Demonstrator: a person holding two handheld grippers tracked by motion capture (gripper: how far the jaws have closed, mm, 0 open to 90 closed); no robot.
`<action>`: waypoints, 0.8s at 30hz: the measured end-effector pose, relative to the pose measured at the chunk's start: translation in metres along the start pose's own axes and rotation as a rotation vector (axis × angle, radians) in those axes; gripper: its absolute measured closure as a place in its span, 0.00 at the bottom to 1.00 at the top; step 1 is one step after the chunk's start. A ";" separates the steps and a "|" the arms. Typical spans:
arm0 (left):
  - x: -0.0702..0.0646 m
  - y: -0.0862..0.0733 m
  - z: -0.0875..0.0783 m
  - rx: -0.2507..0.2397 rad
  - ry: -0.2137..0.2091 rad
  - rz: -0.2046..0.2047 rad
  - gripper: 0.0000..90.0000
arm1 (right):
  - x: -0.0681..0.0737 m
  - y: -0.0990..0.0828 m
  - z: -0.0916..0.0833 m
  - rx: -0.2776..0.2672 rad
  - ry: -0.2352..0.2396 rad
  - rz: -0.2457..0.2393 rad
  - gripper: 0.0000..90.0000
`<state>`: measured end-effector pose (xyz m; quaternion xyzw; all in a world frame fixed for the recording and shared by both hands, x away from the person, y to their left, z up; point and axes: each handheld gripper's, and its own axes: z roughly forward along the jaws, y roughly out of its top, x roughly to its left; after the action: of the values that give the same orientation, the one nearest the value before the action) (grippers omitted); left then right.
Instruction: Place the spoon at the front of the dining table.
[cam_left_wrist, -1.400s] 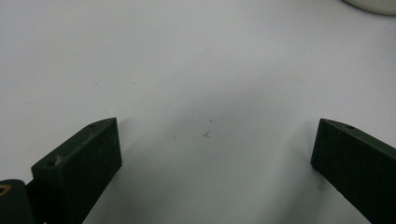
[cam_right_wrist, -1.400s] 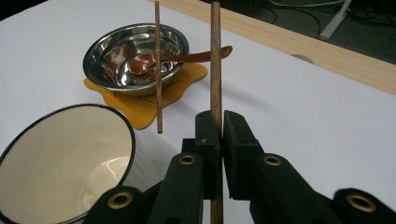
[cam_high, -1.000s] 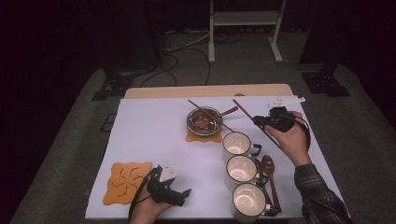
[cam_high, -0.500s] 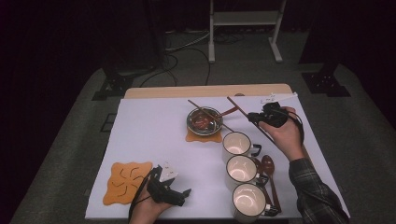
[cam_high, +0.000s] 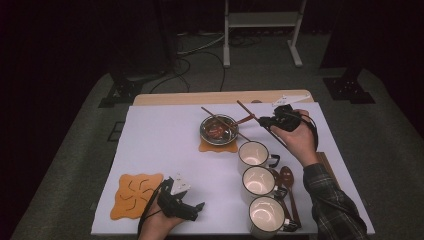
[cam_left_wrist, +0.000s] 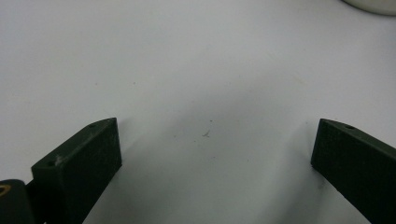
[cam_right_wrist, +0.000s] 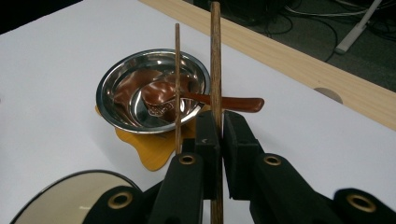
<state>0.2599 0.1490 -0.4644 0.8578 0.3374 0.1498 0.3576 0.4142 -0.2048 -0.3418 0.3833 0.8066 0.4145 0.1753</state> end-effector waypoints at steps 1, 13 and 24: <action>0.000 0.000 0.000 0.000 0.000 0.001 0.01 | 0.000 0.001 0.001 -0.001 0.001 -0.003 0.93; 0.000 0.000 0.000 0.000 0.000 0.000 0.01 | 0.002 0.013 0.012 0.000 0.019 -0.009 0.94; 0.000 0.000 0.000 0.001 -0.001 -0.001 0.01 | 0.006 0.024 0.023 -0.003 0.039 -0.015 0.93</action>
<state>0.2598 0.1491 -0.4642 0.8580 0.3376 0.1490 0.3573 0.4353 -0.1795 -0.3361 0.3687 0.8122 0.4217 0.1631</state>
